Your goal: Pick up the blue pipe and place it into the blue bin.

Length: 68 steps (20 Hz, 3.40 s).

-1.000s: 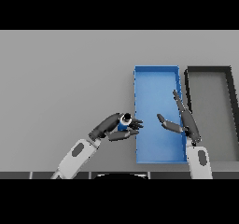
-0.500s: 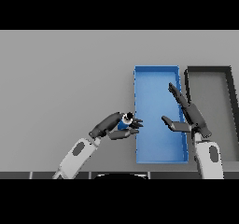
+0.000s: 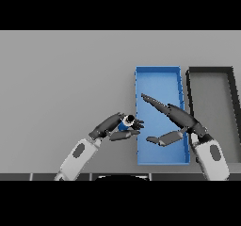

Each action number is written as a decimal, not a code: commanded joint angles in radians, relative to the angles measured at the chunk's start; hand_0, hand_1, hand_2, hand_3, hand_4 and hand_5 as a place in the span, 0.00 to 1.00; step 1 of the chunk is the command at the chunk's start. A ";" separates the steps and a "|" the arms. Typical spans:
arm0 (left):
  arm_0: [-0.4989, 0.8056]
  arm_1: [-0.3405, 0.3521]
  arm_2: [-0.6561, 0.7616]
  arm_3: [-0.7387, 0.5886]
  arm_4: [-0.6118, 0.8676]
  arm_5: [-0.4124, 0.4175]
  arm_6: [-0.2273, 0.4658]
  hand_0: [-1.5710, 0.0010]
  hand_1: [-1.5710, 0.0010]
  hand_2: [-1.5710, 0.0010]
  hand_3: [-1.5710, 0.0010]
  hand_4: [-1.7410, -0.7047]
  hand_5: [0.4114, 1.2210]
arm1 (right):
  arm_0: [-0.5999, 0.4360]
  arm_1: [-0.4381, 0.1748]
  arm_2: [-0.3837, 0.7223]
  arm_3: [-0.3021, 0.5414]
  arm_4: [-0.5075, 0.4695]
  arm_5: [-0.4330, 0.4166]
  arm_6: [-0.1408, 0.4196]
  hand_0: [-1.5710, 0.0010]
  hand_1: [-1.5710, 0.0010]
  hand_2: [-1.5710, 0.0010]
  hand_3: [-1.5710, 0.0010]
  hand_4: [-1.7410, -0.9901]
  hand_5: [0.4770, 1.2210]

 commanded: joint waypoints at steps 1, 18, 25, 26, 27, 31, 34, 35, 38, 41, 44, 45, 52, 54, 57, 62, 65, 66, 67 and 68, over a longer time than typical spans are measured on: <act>0.005 -0.001 0.000 0.006 -0.008 -0.002 -0.004 0.00 0.00 0.00 0.00 0.26 1.00 | -0.013 -0.001 0.014 -0.012 -0.020 0.005 0.024 1.00 1.00 1.00 1.00 0.66 0.06; 0.035 -0.049 0.048 0.013 -0.011 -0.105 0.024 0.00 0.00 0.02 0.17 0.17 1.00 | -0.297 0.182 0.202 0.191 -0.038 0.100 0.196 0.75 0.72 0.73 0.80 0.58 0.06; 0.038 -0.070 0.056 0.002 -0.025 -0.116 0.030 0.00 0.00 0.01 0.15 0.04 1.00 | -0.290 0.227 0.203 0.207 -0.067 0.098 0.172 0.16 0.15 0.15 0.22 0.35 0.53; 0.039 -0.074 0.057 -0.005 -0.023 -0.119 0.039 0.00 0.00 0.01 0.16 0.03 1.00 | -0.288 0.234 0.200 0.205 -0.054 0.100 0.154 0.13 0.12 0.12 0.18 0.35 0.62; 0.036 -0.075 0.060 0.006 -0.032 -0.120 0.020 0.00 0.00 0.01 0.13 0.02 1.00 | -0.279 0.241 0.205 0.205 -0.016 0.109 0.112 0.10 0.10 0.10 0.14 0.36 0.70; 0.021 -0.086 0.074 0.019 -0.053 -0.123 -0.019 0.00 0.00 0.01 0.09 0.01 1.00 | -0.253 0.261 0.202 0.168 -0.040 0.112 0.156 0.04 0.04 0.04 0.06 0.34 0.88; 0.028 -0.086 0.084 0.015 -0.048 -0.129 -0.004 0.00 0.00 0.01 0.09 0.01 1.00 | -0.235 0.300 0.183 0.165 -0.064 0.101 0.213 0.02 0.02 0.02 0.03 0.33 0.94; 0.040 -0.090 0.076 0.006 -0.054 -0.122 -0.014 0.00 0.00 0.00 0.09 0.01 1.00 | -0.227 0.311 0.179 0.156 -0.075 0.106 0.231 0.02 0.02 0.02 0.02 0.33 0.95; 0.043 -0.075 0.077 -0.013 -0.081 -0.128 -0.020 0.25 0.30 0.32 0.46 0.22 1.00 | -0.227 0.341 0.168 0.149 -0.053 0.106 0.238 0.01 0.01 0.01 0.01 0.33 0.97; 0.038 -0.066 0.077 0.001 -0.105 -0.175 -0.033 0.62 0.64 0.65 0.73 0.47 1.00 | -0.234 0.366 0.140 0.157 -0.039 0.120 0.282 0.00 0.00 0.00 0.01 0.32 0.99; 0.025 -0.064 0.096 0.012 -0.108 -0.206 0.013 0.80 0.82 0.82 0.86 0.63 0.71 | -0.218 0.397 0.128 0.147 -0.018 0.133 0.278 0.00 0.00 0.00 0.00 0.32 0.99; 0.040 -0.058 0.092 0.016 -0.111 -0.208 0.028 0.84 0.85 0.86 0.89 0.66 0.62 | -0.211 0.405 0.125 0.154 -0.009 0.142 0.253 0.00 0.00 0.00 0.00 0.32 0.99; 0.050 -0.076 0.102 0.021 -0.103 -0.185 0.119 0.97 0.97 0.97 0.98 0.74 0.21 | -0.191 0.437 0.121 0.137 0.015 0.153 0.215 0.00 0.00 0.00 0.00 0.32 1.00; 0.036 -0.081 0.108 0.036 -0.105 -0.177 0.146 0.98 0.98 0.98 0.98 0.75 0.16 | -0.217 0.447 0.093 0.151 0.012 0.143 0.235 0.00 0.00 0.00 0.00 0.32 1.00; 0.036 -0.072 0.115 0.036 -0.101 -0.171 0.147 0.99 0.99 0.99 0.99 0.74 0.12 | -0.283 0.455 0.035 0.142 -0.112 0.125 0.313 0.00 0.00 0.00 0.00 0.33 1.00; 0.033 -0.074 0.108 0.036 -0.109 -0.170 0.168 1.00 1.00 1.00 1.00 0.75 0.08 | -0.444 0.411 -0.055 0.118 -0.355 -0.025 0.480 0.00 0.00 0.00 0.00 0.33 1.00; 0.048 -0.069 0.098 0.022 -0.114 -0.172 0.155 1.00 1.00 1.00 1.00 0.76 0.08 | -0.592 0.357 -0.146 0.176 -0.452 -0.105 0.487 0.00 0.00 0.00 0.00 0.33 1.00; 0.039 -0.062 0.109 0.018 -0.103 -0.177 0.156 1.00 1.00 1.00 1.00 0.76 0.08 | -0.646 0.335 -0.186 0.205 -0.449 -0.145 0.475 0.00 0.00 0.00 0.00 0.32 1.00; 0.045 -0.064 0.098 0.009 -0.110 -0.177 0.150 1.00 1.00 1.00 1.00 0.76 0.07 | -0.672 0.322 -0.217 0.238 -0.433 -0.164 0.450 0.00 0.00 0.00 0.00 0.32 1.00; 0.057 -0.050 0.098 0.002 -0.112 -0.181 0.134 1.00 1.00 1.00 1.00 0.77 0.07 | -0.700 0.304 -0.241 0.264 -0.419 -0.176 0.440 0.00 0.00 0.00 0.00 0.32 1.00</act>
